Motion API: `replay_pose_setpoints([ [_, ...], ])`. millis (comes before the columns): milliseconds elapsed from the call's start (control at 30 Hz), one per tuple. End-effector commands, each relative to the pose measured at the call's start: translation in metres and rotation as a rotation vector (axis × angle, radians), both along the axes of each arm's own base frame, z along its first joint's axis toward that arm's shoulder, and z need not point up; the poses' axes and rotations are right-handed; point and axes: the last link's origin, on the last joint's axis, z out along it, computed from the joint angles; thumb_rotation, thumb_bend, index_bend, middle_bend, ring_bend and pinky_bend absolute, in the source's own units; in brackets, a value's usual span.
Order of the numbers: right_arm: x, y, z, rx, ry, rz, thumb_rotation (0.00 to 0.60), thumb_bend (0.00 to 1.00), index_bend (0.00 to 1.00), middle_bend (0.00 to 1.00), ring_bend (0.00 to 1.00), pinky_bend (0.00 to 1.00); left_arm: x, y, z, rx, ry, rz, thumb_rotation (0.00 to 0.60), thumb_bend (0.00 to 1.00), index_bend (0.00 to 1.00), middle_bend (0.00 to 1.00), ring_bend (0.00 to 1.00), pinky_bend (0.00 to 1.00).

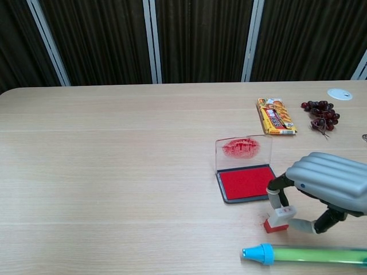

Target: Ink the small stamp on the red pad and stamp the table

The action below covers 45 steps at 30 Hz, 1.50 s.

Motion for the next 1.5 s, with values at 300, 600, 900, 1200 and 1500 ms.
replay_pose_setpoints([
  [300,0.01,-0.008,0.01,-0.03,-0.083,-0.024,0.6,0.4,0.51,0.54,0.9,1.0,0.0,0.0,-0.001,-0.003,-0.001,0.003,0.6,0.0,0.0,0.0,0.0,0.0],
  [600,0.022,-0.045,0.044,-0.102,-0.197,-0.129,0.6,0.43,0.52,0.54,0.9,1.0,0.001,0.0,0.0,-0.005,-0.007,0.003,0.6,0.0,0.0,0.0,0.0,0.0],
  [900,0.026,-0.064,0.027,-0.116,-0.142,-0.136,0.6,0.46,0.53,0.55,0.9,1.0,0.001,0.0,-0.001,-0.007,-0.009,0.004,0.6,0.0,0.0,0.0,0.0,0.0],
  [1200,0.031,-0.068,0.009,-0.118,-0.095,-0.104,0.6,0.47,0.54,0.56,0.9,1.0,-0.002,0.002,-0.001,-0.009,-0.014,0.017,0.6,0.0,0.0,0.0,0.0,0.0],
  [1500,0.024,-0.07,-0.005,-0.109,-0.024,-0.095,0.6,0.47,0.54,0.56,0.9,1.0,-0.003,0.002,0.001,-0.008,-0.025,0.021,0.6,0.0,0.0,0.0,0.0,0.0],
])
